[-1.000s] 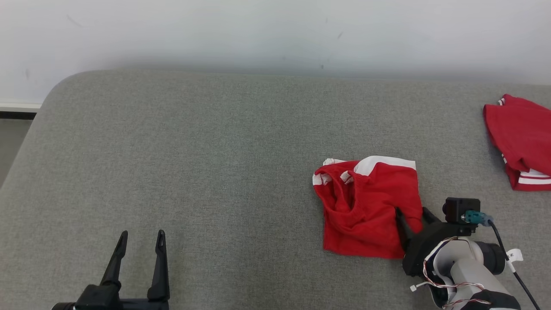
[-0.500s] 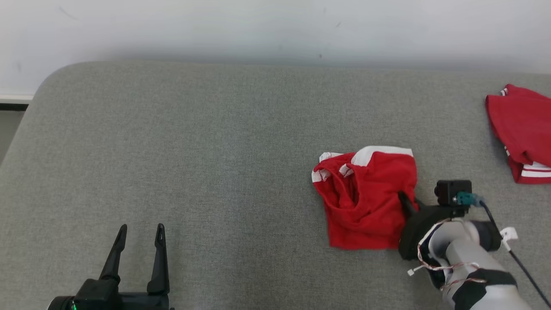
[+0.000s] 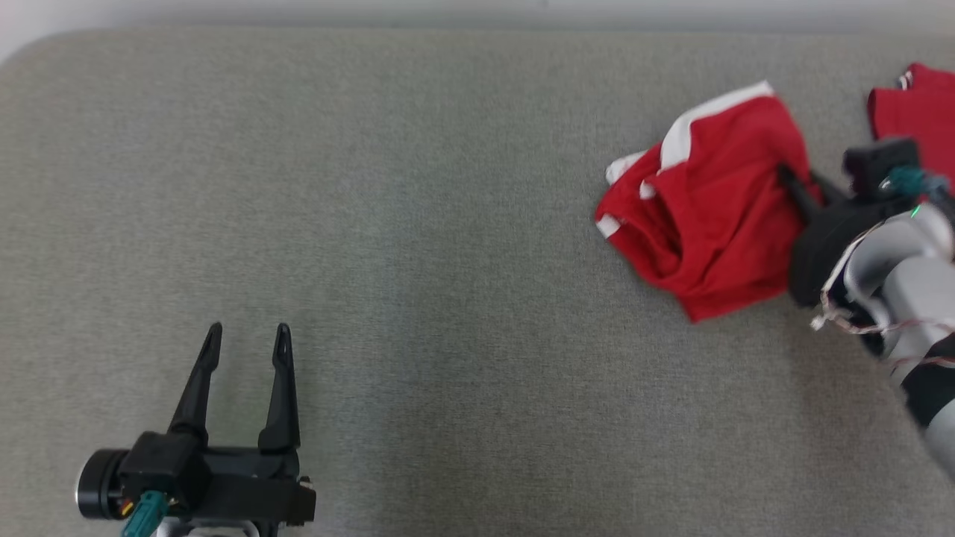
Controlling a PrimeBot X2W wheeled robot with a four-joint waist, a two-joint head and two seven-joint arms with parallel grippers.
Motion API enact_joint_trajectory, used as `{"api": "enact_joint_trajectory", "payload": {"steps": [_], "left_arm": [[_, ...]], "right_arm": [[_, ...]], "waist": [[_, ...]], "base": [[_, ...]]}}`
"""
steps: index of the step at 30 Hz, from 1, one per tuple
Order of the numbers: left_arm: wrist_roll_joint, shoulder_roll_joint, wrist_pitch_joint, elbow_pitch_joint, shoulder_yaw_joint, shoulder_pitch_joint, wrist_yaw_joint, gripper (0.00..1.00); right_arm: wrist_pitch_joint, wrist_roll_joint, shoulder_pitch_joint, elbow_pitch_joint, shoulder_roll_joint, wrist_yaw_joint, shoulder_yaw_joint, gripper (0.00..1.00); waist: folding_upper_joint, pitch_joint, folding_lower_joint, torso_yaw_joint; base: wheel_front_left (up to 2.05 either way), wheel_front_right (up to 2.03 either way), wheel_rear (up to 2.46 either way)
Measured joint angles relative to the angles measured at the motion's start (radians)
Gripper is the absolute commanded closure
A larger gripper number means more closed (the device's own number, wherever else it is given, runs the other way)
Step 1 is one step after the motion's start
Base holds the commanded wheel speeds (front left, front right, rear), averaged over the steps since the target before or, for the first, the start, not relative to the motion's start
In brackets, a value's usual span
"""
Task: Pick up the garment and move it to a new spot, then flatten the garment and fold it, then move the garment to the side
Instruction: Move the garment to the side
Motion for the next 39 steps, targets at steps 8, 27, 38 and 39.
{"api": "enact_joint_trajectory", "payload": {"steps": [8, 27, 38, 39], "left_arm": [[0.01, 0.012, 0.0, -0.051, 0.007, -0.06, -0.008, 0.0], [0.034, 0.114, 0.0, -0.148, -0.005, -0.105, -0.013, 0.0], [0.029, 0.115, 0.0, -0.168, -0.012, -0.118, -0.016, 0.0], [0.029, 0.114, 0.0, -0.169, -0.011, -0.119, -0.016, 0.0]], "right_arm": [[0.044, 0.058, -0.133, -0.096, -0.164, 0.0, 0.041, 1.0], [0.061, 0.086, -0.251, -0.11, -0.361, 0.0, -0.011, 1.0], [0.073, -0.009, -0.355, -0.028, -0.39, 0.0, 0.006, 0.23], [0.084, -0.022, -0.36, -0.01, -0.388, 0.0, 0.007, 0.0]], "waist": [[0.0, 0.104, 0.0, -0.062], [0.0, 0.282, -0.0001, -0.25], [-0.0001, 0.329, -0.0001, -0.223], [-0.0001, 0.331, -0.0001, -0.219]], "base": [[0.0, 0.0, 0.0], [0.0, 0.0, 0.0], [0.0, 0.0, 0.0], [0.0, 0.0, 0.0]]}}
